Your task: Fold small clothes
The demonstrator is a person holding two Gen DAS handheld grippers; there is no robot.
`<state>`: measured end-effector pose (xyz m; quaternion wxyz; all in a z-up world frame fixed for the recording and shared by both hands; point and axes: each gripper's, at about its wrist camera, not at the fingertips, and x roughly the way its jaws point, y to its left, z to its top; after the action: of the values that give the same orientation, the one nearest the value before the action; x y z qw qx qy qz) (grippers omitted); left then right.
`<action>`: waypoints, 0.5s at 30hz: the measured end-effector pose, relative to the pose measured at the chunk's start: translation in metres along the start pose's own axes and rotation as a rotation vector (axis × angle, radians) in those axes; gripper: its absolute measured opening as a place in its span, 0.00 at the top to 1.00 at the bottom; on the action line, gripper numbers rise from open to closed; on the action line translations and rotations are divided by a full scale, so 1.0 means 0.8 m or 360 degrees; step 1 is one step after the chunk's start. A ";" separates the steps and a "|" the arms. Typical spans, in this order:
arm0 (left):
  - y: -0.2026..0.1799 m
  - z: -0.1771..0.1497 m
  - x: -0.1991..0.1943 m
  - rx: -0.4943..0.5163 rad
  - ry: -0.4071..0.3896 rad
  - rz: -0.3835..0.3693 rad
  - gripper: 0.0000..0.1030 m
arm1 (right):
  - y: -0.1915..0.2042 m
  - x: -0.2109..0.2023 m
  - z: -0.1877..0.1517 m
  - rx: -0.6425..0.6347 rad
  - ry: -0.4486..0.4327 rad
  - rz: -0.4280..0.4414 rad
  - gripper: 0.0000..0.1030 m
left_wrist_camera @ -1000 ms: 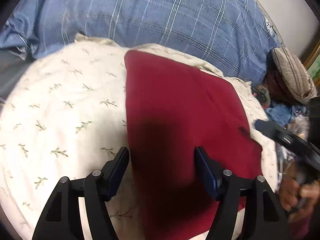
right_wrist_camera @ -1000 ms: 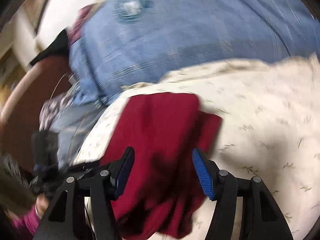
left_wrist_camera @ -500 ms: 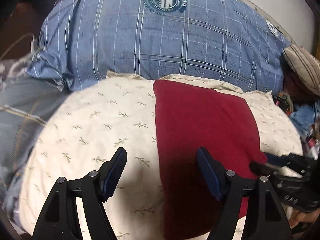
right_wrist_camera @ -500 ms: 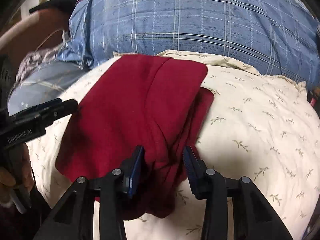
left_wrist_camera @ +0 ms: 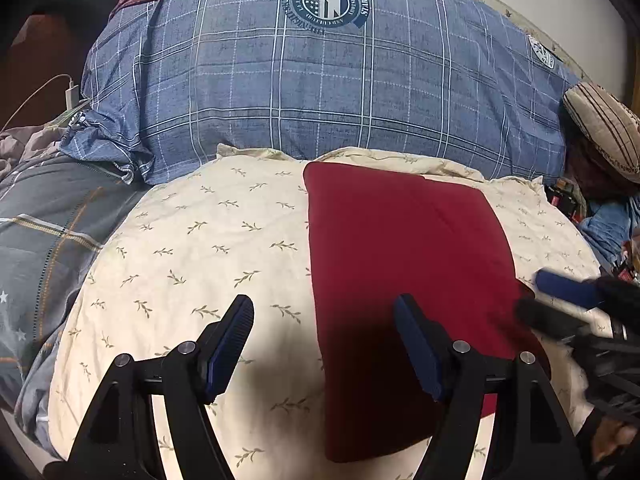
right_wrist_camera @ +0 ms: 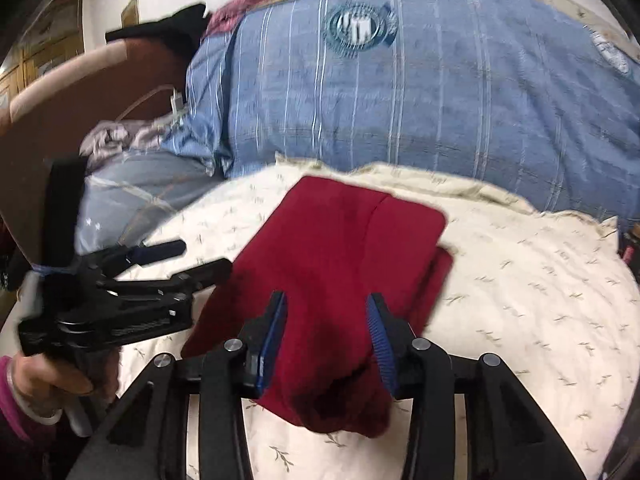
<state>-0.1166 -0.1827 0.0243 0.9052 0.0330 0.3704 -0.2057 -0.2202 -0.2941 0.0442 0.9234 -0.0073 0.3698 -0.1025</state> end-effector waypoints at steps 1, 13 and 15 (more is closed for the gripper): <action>0.002 0.000 0.000 0.0002 0.0001 -0.0001 0.30 | -0.001 0.015 -0.003 0.0000 0.0036 -0.0015 0.61; 0.008 -0.011 -0.020 -0.0013 -0.0052 -0.0027 0.30 | -0.003 0.015 -0.026 0.0039 0.0082 -0.0089 0.56; 0.010 -0.011 -0.023 -0.0011 -0.0059 -0.0027 0.30 | -0.003 -0.001 -0.027 0.0081 0.0033 -0.0114 0.37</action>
<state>-0.1315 -0.1670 0.0298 0.9102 0.0231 0.3545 -0.2127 -0.2361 -0.2948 0.0292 0.9152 0.0039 0.3761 -0.1449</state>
